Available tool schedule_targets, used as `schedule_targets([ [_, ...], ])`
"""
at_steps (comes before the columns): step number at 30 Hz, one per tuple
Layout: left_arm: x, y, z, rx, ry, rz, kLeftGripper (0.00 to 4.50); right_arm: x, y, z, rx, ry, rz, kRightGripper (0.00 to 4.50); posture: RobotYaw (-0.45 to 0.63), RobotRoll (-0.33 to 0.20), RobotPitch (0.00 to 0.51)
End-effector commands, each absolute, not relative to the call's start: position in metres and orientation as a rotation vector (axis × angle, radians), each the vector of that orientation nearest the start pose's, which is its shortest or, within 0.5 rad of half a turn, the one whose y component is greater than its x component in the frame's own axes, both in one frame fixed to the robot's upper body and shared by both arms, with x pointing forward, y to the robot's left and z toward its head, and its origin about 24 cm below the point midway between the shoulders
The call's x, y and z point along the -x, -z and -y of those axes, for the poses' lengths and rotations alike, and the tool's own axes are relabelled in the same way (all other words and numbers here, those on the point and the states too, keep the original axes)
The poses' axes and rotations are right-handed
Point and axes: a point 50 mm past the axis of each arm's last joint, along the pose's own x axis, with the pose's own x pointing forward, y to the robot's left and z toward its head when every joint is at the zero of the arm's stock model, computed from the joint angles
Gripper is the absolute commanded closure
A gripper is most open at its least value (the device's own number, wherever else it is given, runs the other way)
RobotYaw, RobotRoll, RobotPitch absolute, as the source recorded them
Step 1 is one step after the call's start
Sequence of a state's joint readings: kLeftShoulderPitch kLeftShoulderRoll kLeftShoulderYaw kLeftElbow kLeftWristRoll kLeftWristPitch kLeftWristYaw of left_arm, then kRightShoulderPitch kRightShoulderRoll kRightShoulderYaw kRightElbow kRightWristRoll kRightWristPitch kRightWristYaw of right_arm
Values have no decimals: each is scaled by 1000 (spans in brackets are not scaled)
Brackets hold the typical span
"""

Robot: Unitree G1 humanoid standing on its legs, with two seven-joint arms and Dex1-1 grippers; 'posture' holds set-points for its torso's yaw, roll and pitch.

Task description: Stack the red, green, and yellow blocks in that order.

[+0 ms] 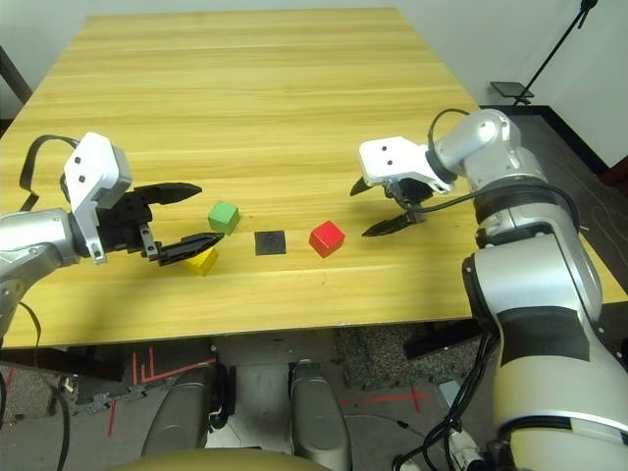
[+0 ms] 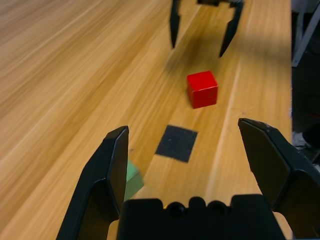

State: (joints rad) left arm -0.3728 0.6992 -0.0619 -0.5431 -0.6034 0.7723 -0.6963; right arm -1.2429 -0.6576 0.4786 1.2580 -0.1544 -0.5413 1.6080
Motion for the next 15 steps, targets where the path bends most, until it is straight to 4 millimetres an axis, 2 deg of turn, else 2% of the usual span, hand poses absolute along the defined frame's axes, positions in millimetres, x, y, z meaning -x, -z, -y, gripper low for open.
schedule_targets([
  [1,-240,-179,-140,-269,1048,-124,20,-365,-189,210,1154,-1523,-530,0,426,-242,82],
  [8,-231,-171,-138,-230,997,-135,20,-367,-186,191,1193,-1587,-479,0,462,-260,100],
  [15,-228,-167,-136,-213,973,-138,20,-366,-179,181,1216,-1631,-462,0,474,-272,113],
])
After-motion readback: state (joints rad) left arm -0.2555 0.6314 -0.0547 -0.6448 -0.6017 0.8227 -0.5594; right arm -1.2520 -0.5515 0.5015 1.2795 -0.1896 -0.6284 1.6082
